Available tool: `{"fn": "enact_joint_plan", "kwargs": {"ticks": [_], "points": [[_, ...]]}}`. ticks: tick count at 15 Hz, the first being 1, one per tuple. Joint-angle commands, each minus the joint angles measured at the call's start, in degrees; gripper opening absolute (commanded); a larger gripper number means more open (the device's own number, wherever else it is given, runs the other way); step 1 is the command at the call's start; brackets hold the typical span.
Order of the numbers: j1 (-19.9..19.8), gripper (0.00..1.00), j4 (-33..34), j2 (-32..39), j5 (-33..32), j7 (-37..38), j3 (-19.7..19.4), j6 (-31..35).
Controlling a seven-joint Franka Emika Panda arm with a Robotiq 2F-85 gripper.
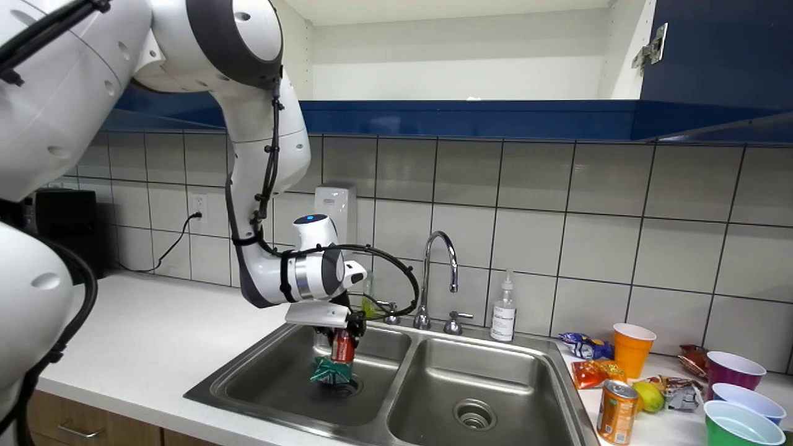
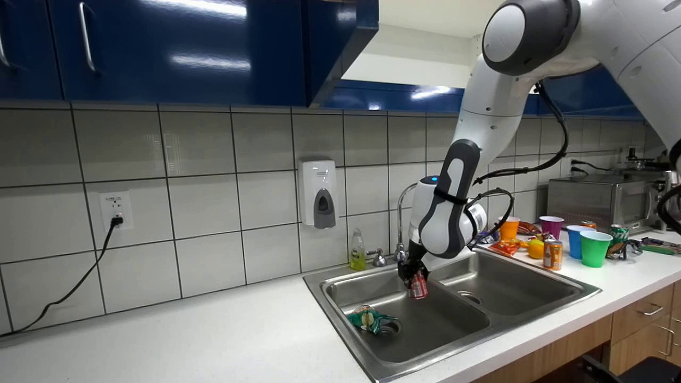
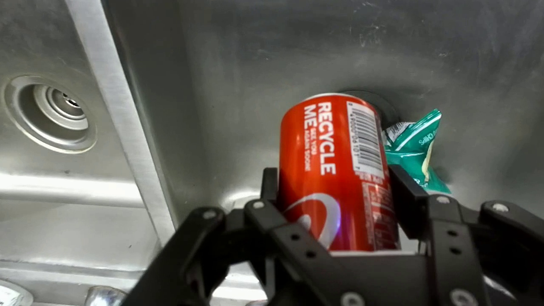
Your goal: Remove the red can from the upper cabinet and put it in the sink on the left.
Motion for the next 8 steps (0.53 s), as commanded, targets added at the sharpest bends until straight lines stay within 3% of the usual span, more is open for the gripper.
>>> {"fn": "enact_joint_plan", "kwargs": {"ticks": [1, 3, 4, 8], "points": [[2.85, 0.39, 1.85, 3.02, 0.55, 2.13, -2.75, 3.68], [4.00, 0.39, 2.13, 4.48, 1.00, 2.39, -3.82, 5.42], [5.19, 0.39, 1.75, 5.13, 7.47, -3.05, -4.05, 6.33], [6.54, 0.39, 1.58, 7.58, 14.92, -6.05, -3.88, 8.97]]}}
